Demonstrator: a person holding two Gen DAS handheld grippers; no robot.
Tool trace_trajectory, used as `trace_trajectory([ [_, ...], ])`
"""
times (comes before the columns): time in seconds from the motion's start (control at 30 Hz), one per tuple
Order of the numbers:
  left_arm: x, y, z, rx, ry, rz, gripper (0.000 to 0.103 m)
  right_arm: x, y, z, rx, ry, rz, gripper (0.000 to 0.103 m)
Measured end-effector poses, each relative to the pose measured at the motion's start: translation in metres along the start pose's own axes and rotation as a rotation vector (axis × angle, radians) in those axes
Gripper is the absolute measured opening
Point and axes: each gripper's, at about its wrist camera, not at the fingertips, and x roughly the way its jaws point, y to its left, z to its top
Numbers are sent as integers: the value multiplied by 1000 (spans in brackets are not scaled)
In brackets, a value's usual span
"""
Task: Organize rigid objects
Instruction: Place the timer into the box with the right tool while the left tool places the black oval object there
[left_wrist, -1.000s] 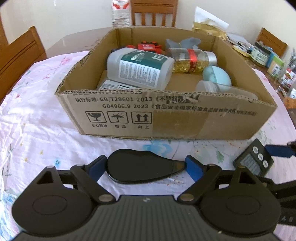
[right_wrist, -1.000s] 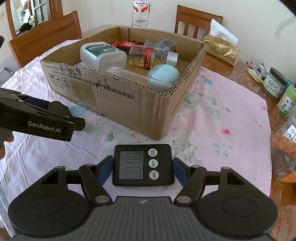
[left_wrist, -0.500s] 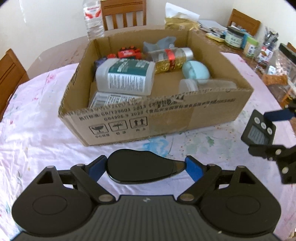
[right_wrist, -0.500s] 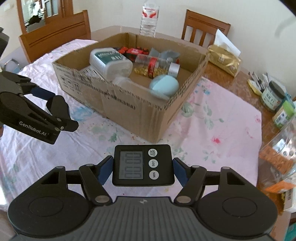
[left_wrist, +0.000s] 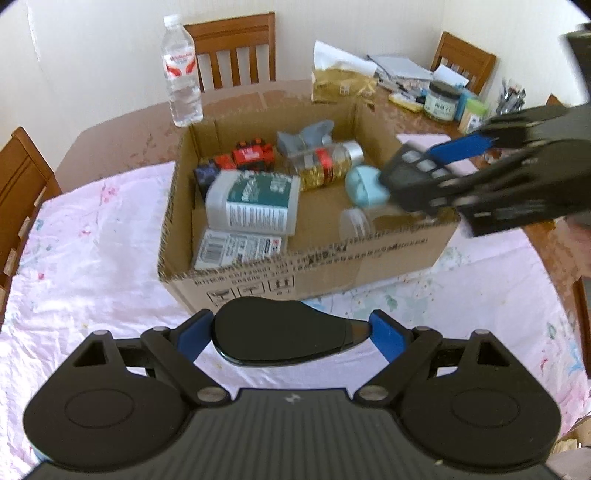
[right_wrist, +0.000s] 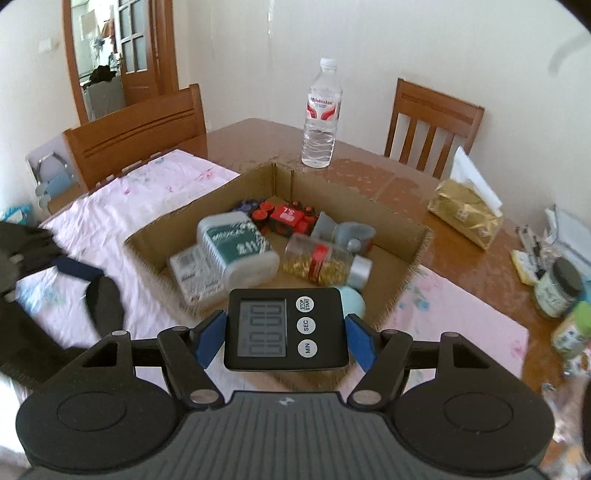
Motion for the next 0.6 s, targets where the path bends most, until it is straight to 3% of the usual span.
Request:
trace_trajectory([
  [0.17,-6,3,11,-1,-36,20,90,28,-4,7,19,40,14,75],
  [0.33,-3,9,22,-1,-59,36,90,19,-2,7,44,4,22,103],
  [0.6,17,22,45,-12,-67,59,90,-8,-2,-1,98,-21,-40,103],
])
